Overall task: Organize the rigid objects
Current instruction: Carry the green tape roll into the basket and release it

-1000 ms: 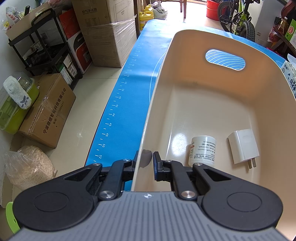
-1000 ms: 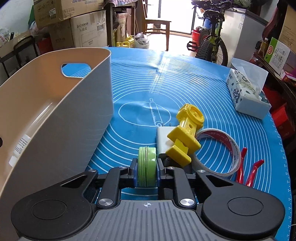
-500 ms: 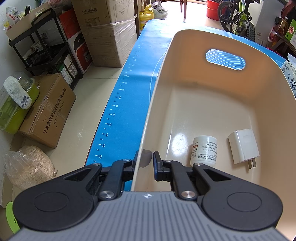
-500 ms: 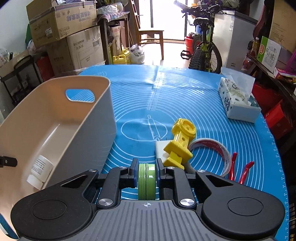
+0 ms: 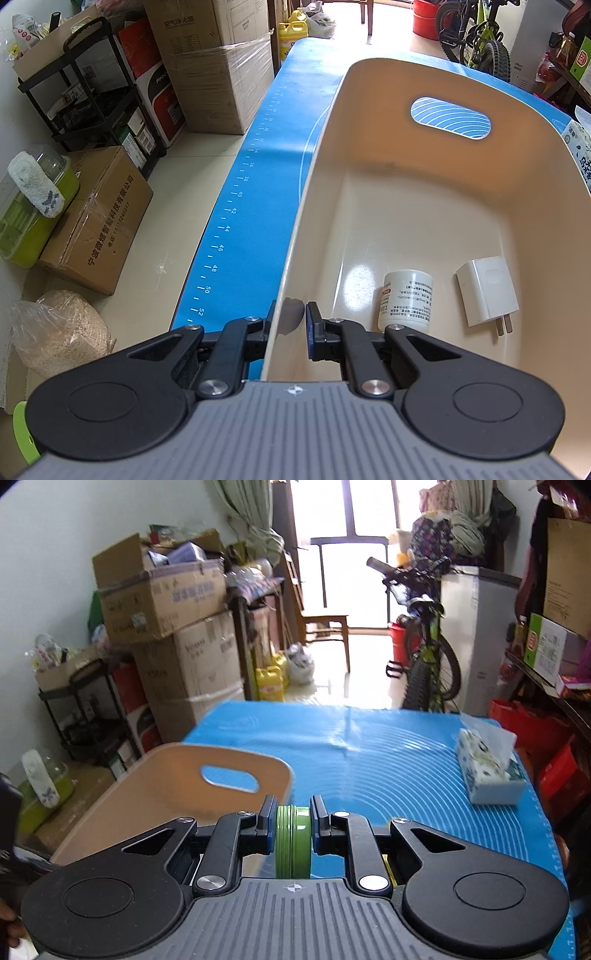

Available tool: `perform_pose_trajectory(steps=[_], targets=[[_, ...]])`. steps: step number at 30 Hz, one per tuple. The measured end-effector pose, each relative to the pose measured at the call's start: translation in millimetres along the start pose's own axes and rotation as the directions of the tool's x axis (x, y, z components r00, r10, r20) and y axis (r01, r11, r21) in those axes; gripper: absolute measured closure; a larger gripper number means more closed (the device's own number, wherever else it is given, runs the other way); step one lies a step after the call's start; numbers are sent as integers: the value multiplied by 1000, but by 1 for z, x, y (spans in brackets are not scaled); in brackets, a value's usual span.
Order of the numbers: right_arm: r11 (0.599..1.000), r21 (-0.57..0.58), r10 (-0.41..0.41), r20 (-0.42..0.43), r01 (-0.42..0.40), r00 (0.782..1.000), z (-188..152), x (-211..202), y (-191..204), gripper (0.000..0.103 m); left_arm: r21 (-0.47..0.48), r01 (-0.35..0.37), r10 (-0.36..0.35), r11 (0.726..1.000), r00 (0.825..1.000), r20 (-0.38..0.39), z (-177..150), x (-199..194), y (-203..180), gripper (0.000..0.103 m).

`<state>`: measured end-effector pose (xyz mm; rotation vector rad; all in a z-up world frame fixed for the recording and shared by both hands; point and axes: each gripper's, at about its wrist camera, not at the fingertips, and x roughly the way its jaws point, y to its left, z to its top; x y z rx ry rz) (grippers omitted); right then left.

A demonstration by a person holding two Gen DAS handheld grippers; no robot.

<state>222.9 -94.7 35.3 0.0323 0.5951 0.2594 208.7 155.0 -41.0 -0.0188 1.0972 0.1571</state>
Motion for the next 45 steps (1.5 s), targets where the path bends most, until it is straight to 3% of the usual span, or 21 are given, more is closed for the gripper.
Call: perform_pose_trajectory(steps=[5,11,22,34,35,38,43,45], targets=[[995,-63,82,9,-81,997,10,4,36,75,0,0,0,1000,1000,0,0,0,0,89],[982,-132,130,-70,-138,989,-2,25,74,75,1,-1,1,1000,1000,0,0,0,0,89],[958,-238,89,-275,-157,957,-46,62,109,75,4,-4,4,1000,1000,0,0,0,0,89],[948,-279,42,-364,-152,930,-60,72,115,74,16,-17,17,1000,1000,-1,1,1,-1,89],[949,-274,48,-362,-155,931,-60,72,113,72,16,-17,17,1000,1000,0,1,1,0,89],[952,-256,71,-349,-167,934,-58,66,110,50,18,-21,21,1000,1000,-3,1,1,-3,88],[959,-218,113,-285,-179,952,-45,50,99,40,17,-26,26,1000,1000,-4,1,2,-5,88],[968,-182,127,-245,-175,961,-36,41,91,27,18,-26,26,1000,1000,-4,1,2,-5,88]])
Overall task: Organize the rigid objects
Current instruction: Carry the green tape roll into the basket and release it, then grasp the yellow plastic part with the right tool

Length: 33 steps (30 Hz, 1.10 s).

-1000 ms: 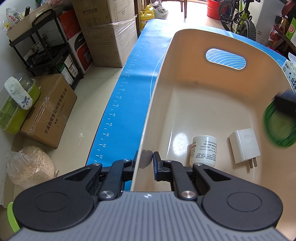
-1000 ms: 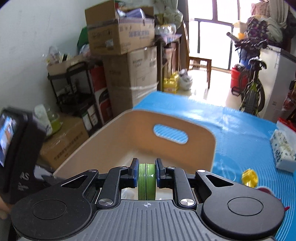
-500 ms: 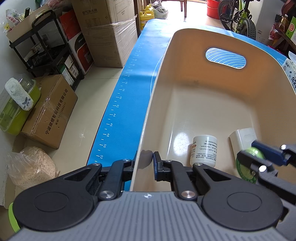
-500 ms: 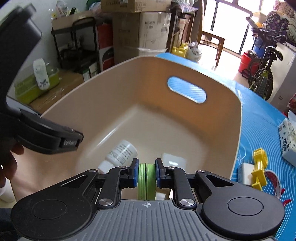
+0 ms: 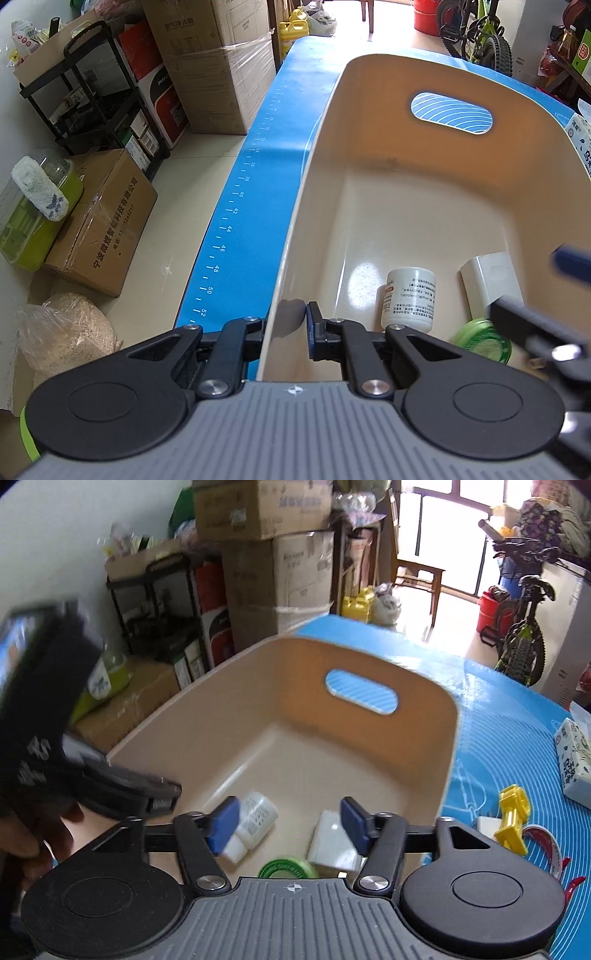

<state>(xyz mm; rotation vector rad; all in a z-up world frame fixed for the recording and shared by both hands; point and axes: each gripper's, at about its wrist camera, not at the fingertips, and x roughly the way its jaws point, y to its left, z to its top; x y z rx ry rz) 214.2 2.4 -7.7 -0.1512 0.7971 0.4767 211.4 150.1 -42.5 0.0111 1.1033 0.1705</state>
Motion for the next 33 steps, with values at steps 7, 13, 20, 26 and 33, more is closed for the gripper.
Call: perform_pose_trajectory(steps=[7,13,20,26,33], targets=[[992,119,-66,143,49,987,11,-39,-37,6,0,0,0,1000,1000,0,0,0,0,88],[960,252,-169,171,123,971,16,-43,-91,6,-1,0,0,1000,1000,0,0,0,0,88],[919,320,-276,111,229,955,3,-17,-137,6,0,0,0,1000,1000,0,0,0,0,88],[907,319,-315,77,276,946,-13,3,-157,8,0,0,0,1000,1000,0,0,0,0,88],[902,299,-332,19,311,943,-25,30,-169,13,-1,0,0,1000,1000,0,0,0,-1,88]])
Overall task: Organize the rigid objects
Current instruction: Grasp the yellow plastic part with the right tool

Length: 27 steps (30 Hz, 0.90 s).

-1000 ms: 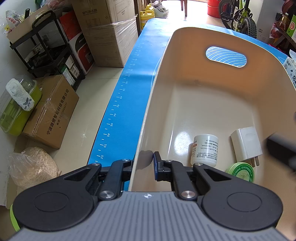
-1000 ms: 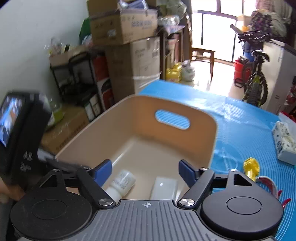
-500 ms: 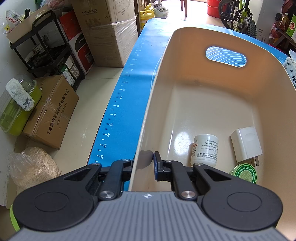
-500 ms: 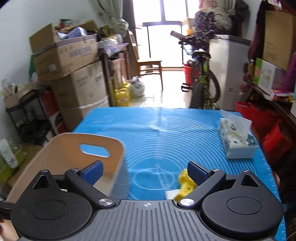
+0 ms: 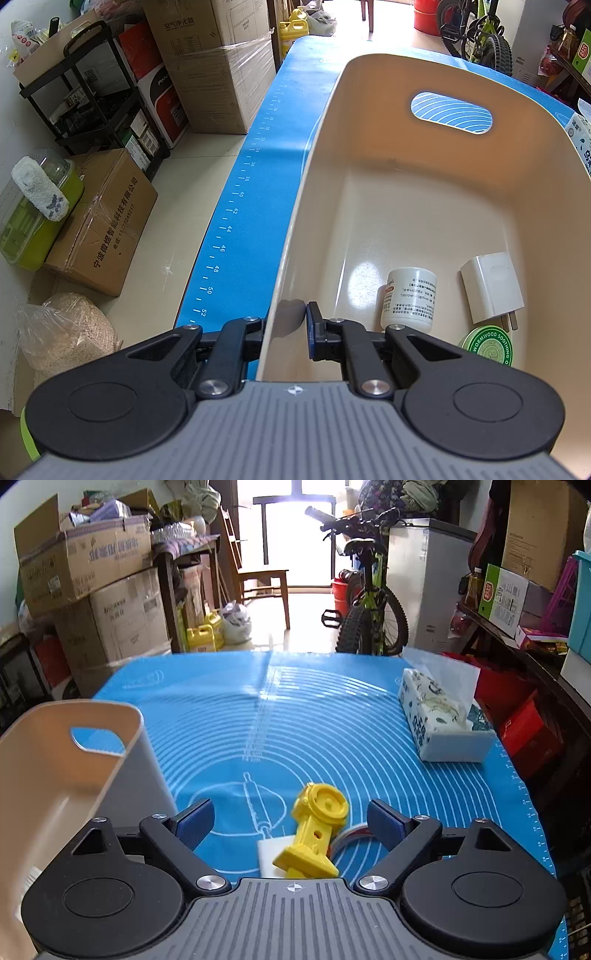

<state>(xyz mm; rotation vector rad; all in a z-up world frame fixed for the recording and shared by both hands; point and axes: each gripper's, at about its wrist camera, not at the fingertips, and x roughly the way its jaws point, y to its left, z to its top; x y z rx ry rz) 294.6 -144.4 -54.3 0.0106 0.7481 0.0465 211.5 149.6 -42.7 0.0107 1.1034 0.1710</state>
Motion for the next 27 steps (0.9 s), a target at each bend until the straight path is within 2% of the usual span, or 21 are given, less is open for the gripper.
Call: perform_pose_trajectory(steps=[7,12,16,19,22,24,27], targets=[[1000,13,-12,-40,13,999,-13,25,-10,19,1,0,0,1000,1000,0,0,0,0,88],[1000,18,-13,-66,14,998,-19,36,-14,31,0,0,0,1000,1000,0,0,0,0,88],[1000,-13,-19,-58,18,998,-22,38,-11,35,1,0,0,1000,1000,0,0,0,0,88],[1000,-9,16,-51,-17,999,-21,37,-10,58,0,0,0,1000,1000,0,0,0,0,88],[1000,-22,14,-41,-15,999,-23,36,-8,60,0,0,0,1000,1000,0,0,0,0,88],[999,-26,18,-31,-19,999,-23,33,-8,68,-1,1,-1,1000,1000,0,0,0,-1,88],[999,-25,27,-36,-28,999,-22,31,-9,68,-1,1,-1,1000,1000,0,0,0,-1,88]])
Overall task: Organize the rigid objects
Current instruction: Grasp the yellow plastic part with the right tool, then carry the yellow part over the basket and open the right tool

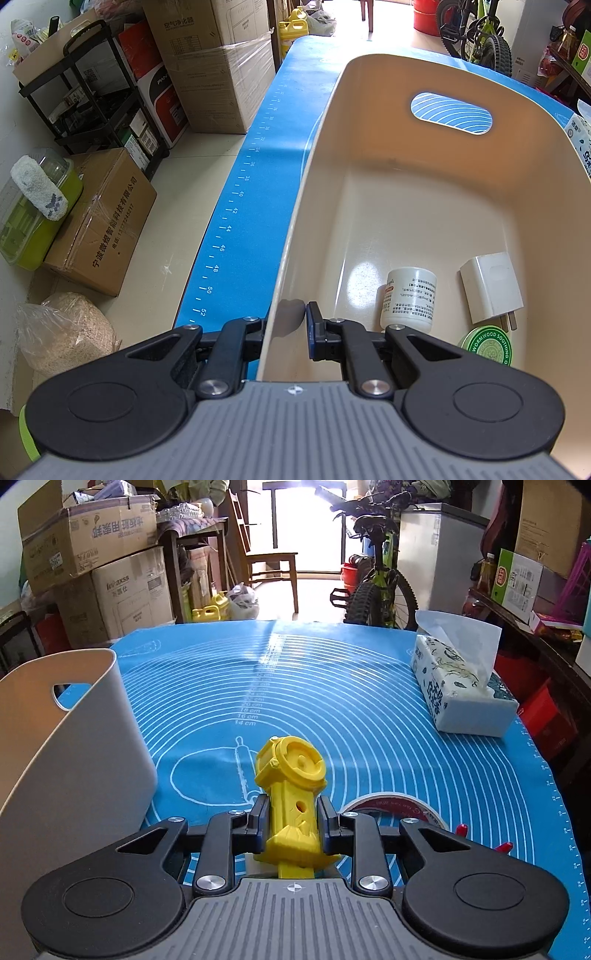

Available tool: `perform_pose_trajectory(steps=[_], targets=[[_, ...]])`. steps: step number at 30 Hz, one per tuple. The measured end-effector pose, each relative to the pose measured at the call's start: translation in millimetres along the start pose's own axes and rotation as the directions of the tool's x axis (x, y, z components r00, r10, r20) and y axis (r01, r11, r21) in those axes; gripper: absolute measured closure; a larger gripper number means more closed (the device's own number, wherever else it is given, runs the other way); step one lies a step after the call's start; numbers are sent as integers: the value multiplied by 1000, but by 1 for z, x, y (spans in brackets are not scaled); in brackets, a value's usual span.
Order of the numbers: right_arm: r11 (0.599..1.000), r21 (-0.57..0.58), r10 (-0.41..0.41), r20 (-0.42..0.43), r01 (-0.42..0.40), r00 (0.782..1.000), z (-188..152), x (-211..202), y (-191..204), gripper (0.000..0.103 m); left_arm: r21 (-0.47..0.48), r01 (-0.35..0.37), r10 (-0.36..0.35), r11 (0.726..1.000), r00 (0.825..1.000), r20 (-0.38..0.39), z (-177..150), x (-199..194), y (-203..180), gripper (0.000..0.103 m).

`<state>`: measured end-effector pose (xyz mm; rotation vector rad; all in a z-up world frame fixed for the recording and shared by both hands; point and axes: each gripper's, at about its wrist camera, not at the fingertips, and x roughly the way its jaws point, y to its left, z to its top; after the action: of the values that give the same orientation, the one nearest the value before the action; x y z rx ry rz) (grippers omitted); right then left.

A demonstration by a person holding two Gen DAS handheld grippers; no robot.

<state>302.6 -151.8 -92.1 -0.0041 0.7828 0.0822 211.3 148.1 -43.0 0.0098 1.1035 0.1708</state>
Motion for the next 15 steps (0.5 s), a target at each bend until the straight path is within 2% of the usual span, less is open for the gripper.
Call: perform_pose_trajectory(steps=[15], targets=[[1000,11,7,55,-8,998,5,-26,1,69,0,1,-1,1000,1000,0,0,0,0,88]])
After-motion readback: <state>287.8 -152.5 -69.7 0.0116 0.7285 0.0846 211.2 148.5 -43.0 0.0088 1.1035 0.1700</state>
